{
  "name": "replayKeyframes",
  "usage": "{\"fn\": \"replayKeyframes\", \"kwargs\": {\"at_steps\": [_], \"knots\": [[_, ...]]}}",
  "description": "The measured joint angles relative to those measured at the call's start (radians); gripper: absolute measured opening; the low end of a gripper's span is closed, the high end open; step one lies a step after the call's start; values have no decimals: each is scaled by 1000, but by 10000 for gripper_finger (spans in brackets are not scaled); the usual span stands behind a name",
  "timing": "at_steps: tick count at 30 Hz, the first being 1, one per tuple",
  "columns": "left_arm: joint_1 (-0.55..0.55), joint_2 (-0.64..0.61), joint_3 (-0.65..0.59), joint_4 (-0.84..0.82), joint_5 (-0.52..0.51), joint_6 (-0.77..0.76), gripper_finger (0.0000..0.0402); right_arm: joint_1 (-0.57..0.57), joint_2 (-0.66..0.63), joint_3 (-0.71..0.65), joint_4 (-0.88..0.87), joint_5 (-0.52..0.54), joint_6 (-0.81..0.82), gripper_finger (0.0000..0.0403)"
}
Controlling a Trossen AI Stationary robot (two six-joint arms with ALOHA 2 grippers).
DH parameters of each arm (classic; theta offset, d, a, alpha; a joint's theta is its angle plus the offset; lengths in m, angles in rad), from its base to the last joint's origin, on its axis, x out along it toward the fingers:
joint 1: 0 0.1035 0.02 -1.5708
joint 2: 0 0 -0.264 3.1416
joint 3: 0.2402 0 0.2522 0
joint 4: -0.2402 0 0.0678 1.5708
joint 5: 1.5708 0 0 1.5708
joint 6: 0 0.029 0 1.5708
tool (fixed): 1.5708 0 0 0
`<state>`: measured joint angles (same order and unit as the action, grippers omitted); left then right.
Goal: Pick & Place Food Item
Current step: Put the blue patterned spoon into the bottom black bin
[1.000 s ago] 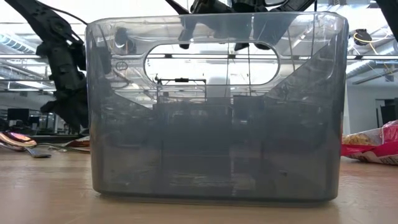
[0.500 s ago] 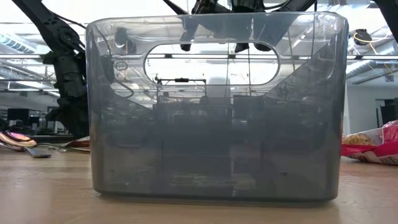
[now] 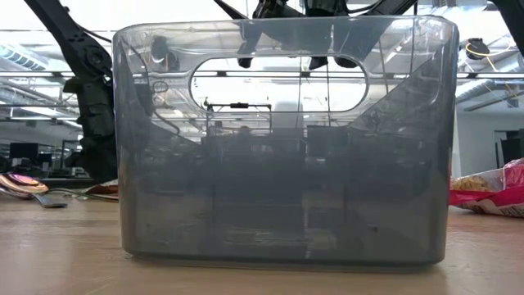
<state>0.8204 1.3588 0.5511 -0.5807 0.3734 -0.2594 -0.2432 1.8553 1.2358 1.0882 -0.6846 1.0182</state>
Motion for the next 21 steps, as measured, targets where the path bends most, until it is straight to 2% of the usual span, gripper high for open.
{"fn": "replayKeyframes", "kwargs": {"at_steps": [10, 15, 19, 21], "knots": [[0, 0, -2, 7, -4, 40, 135, -1, 0, 0, 0, 1, -10, 112], [0, 1, -3, 6, -15, 42, 78, -7, 0, 0, 0, 1, -11, 112], [-2, 1, -2, 24, 21, 47, 24, -13, 0, 0, 0, 2, -11, 112], [-1, 1, -3, 34, 35, 45, 12, -14, 0, 0, 0, 2, -11, 112]]}}
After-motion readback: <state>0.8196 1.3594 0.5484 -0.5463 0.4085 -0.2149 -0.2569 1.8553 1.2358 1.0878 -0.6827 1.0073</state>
